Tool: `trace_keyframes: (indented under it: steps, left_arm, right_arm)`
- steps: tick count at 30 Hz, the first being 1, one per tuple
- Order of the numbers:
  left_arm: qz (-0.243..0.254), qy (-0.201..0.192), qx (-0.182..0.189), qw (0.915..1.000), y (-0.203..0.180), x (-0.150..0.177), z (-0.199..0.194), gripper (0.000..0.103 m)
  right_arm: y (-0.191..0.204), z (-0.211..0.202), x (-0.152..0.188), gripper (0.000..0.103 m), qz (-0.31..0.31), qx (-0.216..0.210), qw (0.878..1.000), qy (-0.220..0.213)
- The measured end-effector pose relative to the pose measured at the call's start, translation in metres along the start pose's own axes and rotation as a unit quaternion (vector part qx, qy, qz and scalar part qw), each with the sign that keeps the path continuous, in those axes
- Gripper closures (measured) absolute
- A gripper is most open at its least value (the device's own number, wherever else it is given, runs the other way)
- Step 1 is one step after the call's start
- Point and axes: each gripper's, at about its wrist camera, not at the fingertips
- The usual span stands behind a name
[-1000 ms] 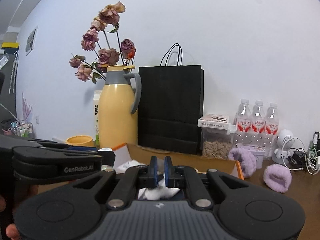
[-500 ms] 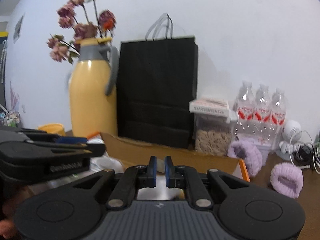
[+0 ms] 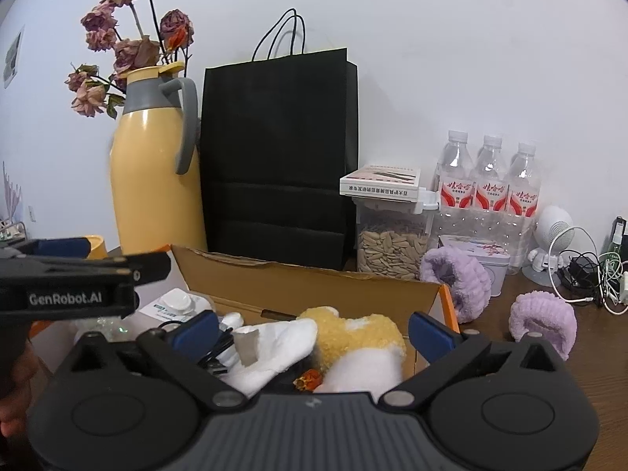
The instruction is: Organize objects
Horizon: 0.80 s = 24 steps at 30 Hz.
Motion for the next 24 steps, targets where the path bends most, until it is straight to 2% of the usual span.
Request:
trace_keyframes:
  steps: [5,15,24]
  left_arm:
    - [0.004,0.002,0.006,1.0000,0.001,0.001,-0.021,0.000]
    - [0.002,0.012,0.002,0.9999,0.008,0.020,-0.083,0.000]
    - [0.000,0.049,-0.016,0.9987,0.018,0.053,-0.137,0.000]
  right_arm:
    - [0.006,-0.018,0.002,0.000,-0.010,0.007,1.000,-0.012]
    - [0.019,-0.083,0.019,0.000,0.002,0.015,1.000,-0.024]
    - [0.035,-0.139,0.052,0.000,0.018,0.011,1.000,-0.010]
Point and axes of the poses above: each gripper's, at about its wrist camera, not at the fingertips, and z roughly the way its jaws point, y to its left, x to its underside, and after that the axes turned 13 degrees about y, right-handed
